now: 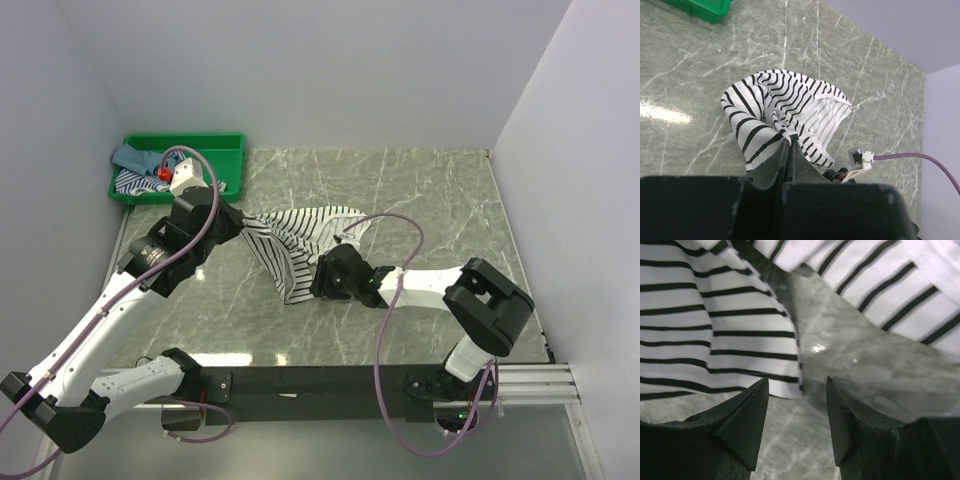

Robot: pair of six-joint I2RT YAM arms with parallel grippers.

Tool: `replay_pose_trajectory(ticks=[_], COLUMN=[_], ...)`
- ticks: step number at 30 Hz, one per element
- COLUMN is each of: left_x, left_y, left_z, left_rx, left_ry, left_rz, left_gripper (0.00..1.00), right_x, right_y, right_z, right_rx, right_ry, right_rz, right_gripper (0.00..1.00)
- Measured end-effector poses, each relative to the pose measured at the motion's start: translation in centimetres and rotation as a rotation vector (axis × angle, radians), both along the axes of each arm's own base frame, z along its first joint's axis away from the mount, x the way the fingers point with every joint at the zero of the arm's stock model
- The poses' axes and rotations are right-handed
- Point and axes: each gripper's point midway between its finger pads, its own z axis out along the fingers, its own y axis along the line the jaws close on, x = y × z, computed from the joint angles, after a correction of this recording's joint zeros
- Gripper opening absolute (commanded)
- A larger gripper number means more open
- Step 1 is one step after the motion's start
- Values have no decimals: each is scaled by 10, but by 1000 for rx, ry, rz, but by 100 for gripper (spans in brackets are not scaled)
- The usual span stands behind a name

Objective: Fold and stack the tank tops
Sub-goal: Flatten the tank top out

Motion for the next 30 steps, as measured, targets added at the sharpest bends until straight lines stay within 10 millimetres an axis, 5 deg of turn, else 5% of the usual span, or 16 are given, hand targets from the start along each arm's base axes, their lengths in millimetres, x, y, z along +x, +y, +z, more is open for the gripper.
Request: replay_pose_trajectory(ticks=[24, 30], left_x=[-5, -7], left_y=[7, 9], left_z=[-1, -5], left_rx=[6, 5], left_ry=[-9, -7], left_rz=[-3, -8], left_gripper=[0, 0], right_x=[-12, -10], right_y=[16, 18], right_z=[-9, -11], right_rx=[-255, -279], right_ry=[-37, -36], right_rz=[20, 13], right_gripper=[35, 0])
